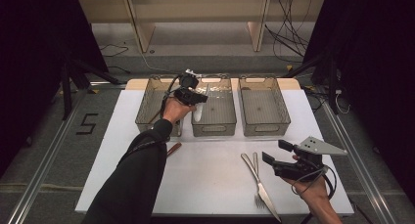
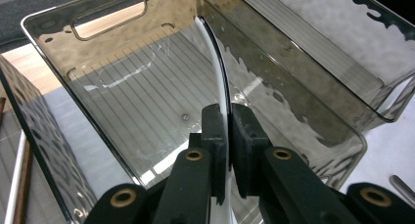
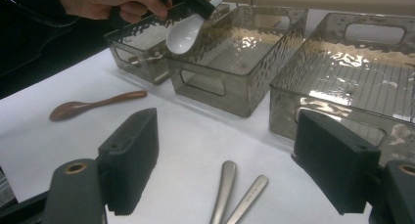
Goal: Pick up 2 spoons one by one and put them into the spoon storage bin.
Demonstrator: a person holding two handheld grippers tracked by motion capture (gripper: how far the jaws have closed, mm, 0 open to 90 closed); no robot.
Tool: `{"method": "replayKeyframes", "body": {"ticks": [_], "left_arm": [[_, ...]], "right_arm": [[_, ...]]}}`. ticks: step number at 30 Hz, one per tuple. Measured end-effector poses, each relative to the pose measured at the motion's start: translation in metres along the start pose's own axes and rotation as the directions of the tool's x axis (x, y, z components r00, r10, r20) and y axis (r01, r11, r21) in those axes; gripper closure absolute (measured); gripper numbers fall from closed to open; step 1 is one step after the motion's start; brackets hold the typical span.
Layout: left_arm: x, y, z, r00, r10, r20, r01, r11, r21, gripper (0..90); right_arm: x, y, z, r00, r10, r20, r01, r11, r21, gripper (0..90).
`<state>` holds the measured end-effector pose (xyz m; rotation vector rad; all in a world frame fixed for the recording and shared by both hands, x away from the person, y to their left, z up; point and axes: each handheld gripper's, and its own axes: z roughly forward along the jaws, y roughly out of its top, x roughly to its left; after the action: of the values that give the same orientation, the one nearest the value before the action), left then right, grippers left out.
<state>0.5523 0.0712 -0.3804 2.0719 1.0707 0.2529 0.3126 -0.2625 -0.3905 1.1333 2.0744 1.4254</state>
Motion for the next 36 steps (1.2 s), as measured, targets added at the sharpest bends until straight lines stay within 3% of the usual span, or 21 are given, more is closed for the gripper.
{"method": "replayKeyframes", "body": {"ticks": [13,16,18,22,31,36], "left_arm": [[0.003,-0.006,0.008,0.9998,0.001,-0.017,-0.001,0.9998,0.019,83.8],[0.003,-0.006,0.008,0.9999,-0.003,-0.017,0.003,1.0,0.003,82.6],[0.003,-0.005,0.006,0.9998,-0.01,-0.018,0.01,0.9999,-0.003,74.1],[0.002,-0.003,0.0,0.9999,-0.005,-0.013,0.005,1.0,-0.005,70.4],[-0.008,-0.003,-0.025,0.9999,0.015,0.008,-0.015,0.9995,0.027,35.7],[-0.013,-0.009,-0.042,0.999,0.039,0.021,-0.04,0.999,0.022,28.6]], "right_arm": [[0.0,0.0,0.0,1.0,-0.001,-0.001,0.001,1.0,0.0,25.7],[0.0,0.0,0.0,1.0,-0.002,-0.001,0.002,1.0,-0.001,25.7],[0.0,0.0,0.0,1.0,0.001,-0.001,-0.001,1.0,0.0,25.7],[0.0,0.0,0.0,1.0,0.0,0.0,0.0,1.0,0.001,25.7],[0.0,0.0,0.0,1.0,-0.002,0.002,0.002,1.0,0.001,25.7],[0.001,0.0,0.0,1.0,-0.001,0.003,0.001,1.0,0.003,25.7]]}}
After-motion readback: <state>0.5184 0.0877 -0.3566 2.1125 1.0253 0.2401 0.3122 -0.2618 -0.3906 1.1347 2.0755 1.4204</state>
